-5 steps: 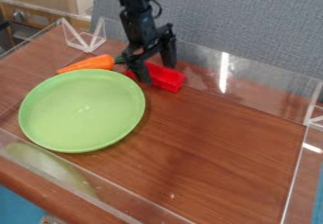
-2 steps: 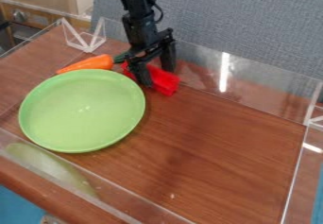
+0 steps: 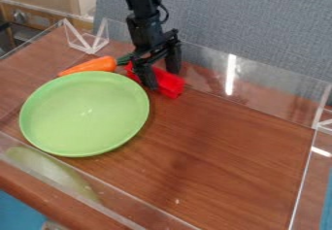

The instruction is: Put the red object on the green plate

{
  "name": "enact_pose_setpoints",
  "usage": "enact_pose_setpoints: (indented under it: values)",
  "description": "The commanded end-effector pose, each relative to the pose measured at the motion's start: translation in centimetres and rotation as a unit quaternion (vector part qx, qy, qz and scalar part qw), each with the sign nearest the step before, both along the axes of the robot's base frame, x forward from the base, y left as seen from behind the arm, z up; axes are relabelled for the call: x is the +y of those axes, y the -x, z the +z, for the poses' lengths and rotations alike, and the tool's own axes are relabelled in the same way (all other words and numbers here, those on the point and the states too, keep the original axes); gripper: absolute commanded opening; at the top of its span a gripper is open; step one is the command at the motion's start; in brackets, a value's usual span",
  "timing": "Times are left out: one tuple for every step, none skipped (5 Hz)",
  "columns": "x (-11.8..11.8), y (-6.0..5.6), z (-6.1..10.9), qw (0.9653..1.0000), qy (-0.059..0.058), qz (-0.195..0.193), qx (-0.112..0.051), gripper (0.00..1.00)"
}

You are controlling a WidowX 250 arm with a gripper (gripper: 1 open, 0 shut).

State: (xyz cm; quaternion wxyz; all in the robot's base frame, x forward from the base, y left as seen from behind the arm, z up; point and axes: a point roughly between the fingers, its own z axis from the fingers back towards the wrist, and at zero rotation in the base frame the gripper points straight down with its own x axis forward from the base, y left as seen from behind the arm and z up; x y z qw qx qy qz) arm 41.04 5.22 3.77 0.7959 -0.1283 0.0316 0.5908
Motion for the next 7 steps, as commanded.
enact_pose_setpoints:
  values:
    - [-1.3,-2.1,0.9,0.9991,-0.008,-0.017,-0.039,1.0]
    - [-0.7,-1.9,2.0,0.999,0.0,-0.018,-0.041,0.0]
    - [-0.1,-1.5,3.7,0.9986,0.014,-0.021,-0.046,0.0]
    - [0.0,-1.1,5.8,0.9971,0.03,-0.048,-0.05,0.0]
    - [0.4,-0.7,8.8,0.994,0.055,-0.076,-0.056,0.0]
    - [1.4,0.7,12.1,0.9894,0.079,-0.103,-0.064,0.0]
    - [3.0,3.2,14.3,0.9846,0.093,-0.132,-0.068,0.0]
